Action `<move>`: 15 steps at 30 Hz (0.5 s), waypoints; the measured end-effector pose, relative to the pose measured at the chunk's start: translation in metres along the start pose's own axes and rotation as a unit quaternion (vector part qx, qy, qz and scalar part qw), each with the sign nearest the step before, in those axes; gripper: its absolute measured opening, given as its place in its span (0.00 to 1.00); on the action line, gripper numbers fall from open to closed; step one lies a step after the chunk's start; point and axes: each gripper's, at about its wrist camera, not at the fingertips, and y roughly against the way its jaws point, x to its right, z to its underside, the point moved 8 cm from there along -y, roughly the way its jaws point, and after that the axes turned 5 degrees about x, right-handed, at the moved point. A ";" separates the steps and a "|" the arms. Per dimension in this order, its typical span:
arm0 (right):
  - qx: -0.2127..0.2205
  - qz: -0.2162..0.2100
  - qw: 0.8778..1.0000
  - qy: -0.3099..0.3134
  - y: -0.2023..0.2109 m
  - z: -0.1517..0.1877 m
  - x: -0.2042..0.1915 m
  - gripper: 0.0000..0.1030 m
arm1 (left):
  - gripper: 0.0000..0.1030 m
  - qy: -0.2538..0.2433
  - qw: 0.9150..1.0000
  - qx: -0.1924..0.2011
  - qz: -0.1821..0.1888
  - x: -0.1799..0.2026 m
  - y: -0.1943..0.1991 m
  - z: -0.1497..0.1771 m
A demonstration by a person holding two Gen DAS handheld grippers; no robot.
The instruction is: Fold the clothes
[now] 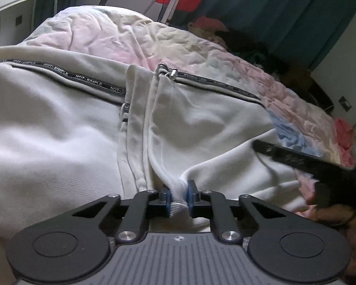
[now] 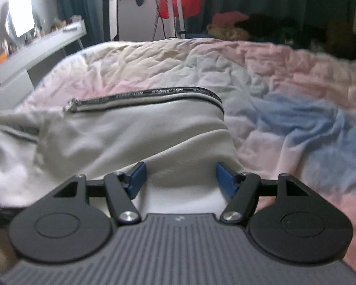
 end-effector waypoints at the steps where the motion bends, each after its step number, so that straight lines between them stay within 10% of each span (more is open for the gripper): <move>1: 0.001 0.004 1.000 0.008 0.000 0.001 -0.001 0.67 | 0.09 0.012 1.000 -0.003 0.011 0.000 0.004 0.002; 7: -0.006 -0.015 0.999 -0.037 0.006 0.002 0.010 0.66 | 0.12 0.028 0.999 -0.015 0.034 0.002 0.012 0.008; 11: -0.008 -0.015 0.999 -0.049 0.007 0.001 0.014 0.65 | 0.53 0.045 0.998 -0.013 0.048 0.000 0.009 -0.018; 15: -0.007 -0.020 0.998 -0.063 0.010 0.002 0.017 0.65 | 0.61 0.069 0.996 0.001 0.048 -0.013 -0.019 -0.059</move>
